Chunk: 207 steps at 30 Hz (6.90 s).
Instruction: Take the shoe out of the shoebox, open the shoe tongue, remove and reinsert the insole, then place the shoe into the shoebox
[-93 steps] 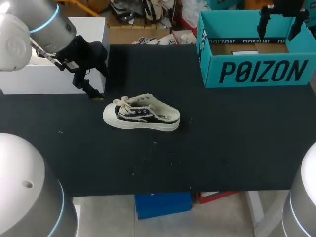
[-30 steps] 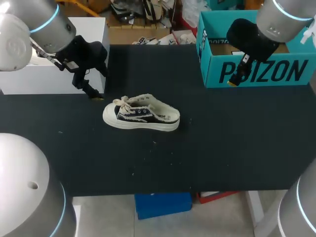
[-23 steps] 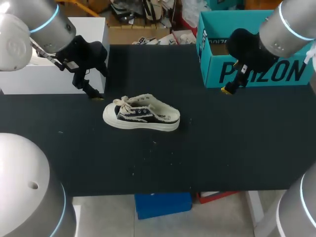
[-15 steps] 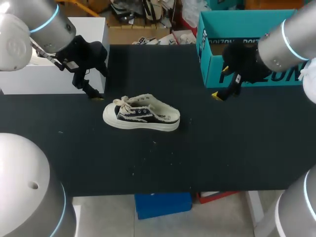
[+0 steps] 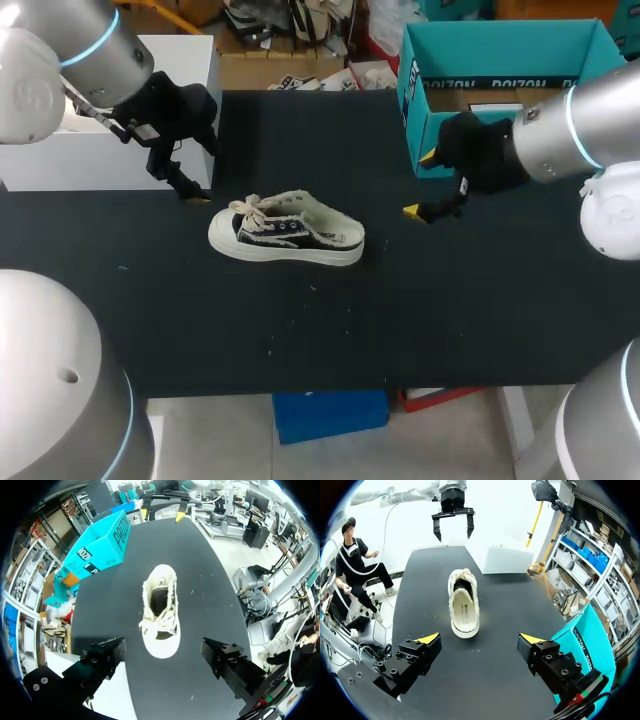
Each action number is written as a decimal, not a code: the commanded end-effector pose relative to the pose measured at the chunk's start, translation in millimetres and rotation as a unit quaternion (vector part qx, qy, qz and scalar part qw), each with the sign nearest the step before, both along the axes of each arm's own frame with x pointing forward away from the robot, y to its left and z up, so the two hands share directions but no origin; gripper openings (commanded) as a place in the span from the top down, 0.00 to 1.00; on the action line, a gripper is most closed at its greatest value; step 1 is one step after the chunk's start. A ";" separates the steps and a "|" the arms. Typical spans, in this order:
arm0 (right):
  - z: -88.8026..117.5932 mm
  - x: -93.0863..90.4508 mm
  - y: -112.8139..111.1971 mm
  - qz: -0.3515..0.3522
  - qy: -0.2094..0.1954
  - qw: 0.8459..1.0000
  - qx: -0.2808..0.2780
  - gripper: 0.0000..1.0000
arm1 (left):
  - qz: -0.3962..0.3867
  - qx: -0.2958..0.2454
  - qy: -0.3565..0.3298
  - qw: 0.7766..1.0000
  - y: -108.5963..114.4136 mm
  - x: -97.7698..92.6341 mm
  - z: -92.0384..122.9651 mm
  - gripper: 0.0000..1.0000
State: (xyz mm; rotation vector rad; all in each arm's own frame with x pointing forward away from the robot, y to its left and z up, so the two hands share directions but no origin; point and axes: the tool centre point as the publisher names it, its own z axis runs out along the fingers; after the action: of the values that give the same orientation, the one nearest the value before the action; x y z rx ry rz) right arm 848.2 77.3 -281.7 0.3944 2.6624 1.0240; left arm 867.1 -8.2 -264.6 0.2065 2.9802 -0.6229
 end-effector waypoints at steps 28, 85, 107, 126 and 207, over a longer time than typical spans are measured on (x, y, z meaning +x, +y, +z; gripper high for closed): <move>-73.0 14.6 56.7 0.098 -0.003 0.994 0.047 0.00 | 0.000 -0.001 -0.002 1.000 0.1 -0.2 -1.5 0.00; -158.5 21.7 116.9 0.088 0.034 0.993 0.066 0.00 | 0.000 -0.001 -0.002 1.000 0.1 -0.2 -1.5 0.00; -156.6 23.1 107.4 0.083 0.026 0.993 0.082 0.00 | 0.000 -0.001 -0.002 1.000 0.1 -0.2 -1.5 0.00; -158.2 25.5 115.5 0.095 0.035 0.991 0.085 0.00 | 0.000 -0.001 -0.002 1.000 0.1 -0.2 -1.5 0.00; -161.4 24.6 115.7 0.095 0.039 0.991 0.080 1.00 | 0.582 0.243 0.113 0.767 -123.3 3.1 -69.9 0.00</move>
State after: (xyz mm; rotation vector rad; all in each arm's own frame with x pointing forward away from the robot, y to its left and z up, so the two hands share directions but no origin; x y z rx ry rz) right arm 871.8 191.2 -441.2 0.2156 2.7347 1.3173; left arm 866.1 -124.6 -329.5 -1.6269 2.6091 0.2233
